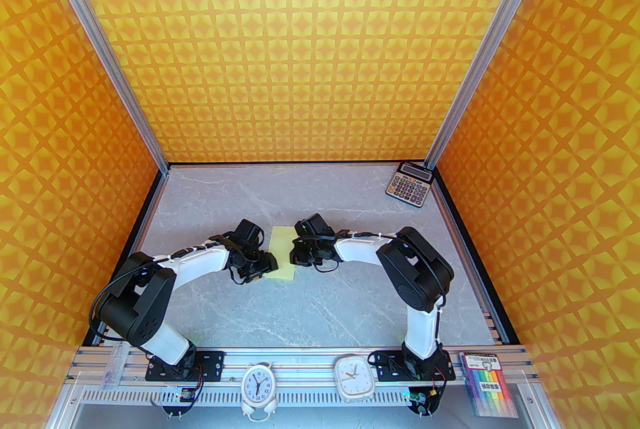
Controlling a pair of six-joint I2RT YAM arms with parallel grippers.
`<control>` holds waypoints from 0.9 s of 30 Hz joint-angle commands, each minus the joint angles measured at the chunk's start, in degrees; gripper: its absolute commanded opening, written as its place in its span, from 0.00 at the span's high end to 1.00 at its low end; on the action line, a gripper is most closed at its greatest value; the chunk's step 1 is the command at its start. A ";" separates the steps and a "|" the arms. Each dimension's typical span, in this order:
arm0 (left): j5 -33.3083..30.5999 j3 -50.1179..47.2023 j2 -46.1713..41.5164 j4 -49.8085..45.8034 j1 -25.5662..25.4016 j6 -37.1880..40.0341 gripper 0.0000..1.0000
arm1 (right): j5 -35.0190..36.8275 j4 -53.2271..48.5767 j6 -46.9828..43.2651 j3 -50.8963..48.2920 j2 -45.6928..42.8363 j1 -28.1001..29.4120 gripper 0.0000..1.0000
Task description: Fold a paper plane with a square sheet of paper (fold left side to right side)
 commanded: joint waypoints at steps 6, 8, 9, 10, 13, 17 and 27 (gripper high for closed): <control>-1.63 0.77 -0.58 -0.75 0.30 0.82 0.82 | 1.07 -1.21 -0.89 -0.98 0.90 -0.05 1.00; -1.60 1.48 -0.82 -0.98 0.25 0.52 0.89 | 1.16 -1.30 -0.89 -1.06 0.86 -0.05 1.00; -1.62 1.82 -1.14 -0.99 0.25 0.40 0.92 | 1.16 -1.31 -0.89 -1.11 0.84 -0.05 1.00; -1.60 2.36 -1.44 -1.12 0.25 0.25 0.97 | 1.09 -1.30 -0.98 -1.14 0.82 -0.05 1.00; -1.08 4.21 -1.88 -1.53 0.25 -0.55 1.00 | 1.03 -1.32 -1.22 -1.22 0.75 -0.05 1.00; 0.73 6.65 -1.27 -1.28 0.25 -2.57 1.00 | 0.90 -0.72 -1.74 -1.32 -0.20 -0.05 0.99; 1.97 14.35 4.43 -5.84 -1.22 -5.93 1.00 | 3.40 5.94 -2.87 -8.08 -9.16 -0.05 0.81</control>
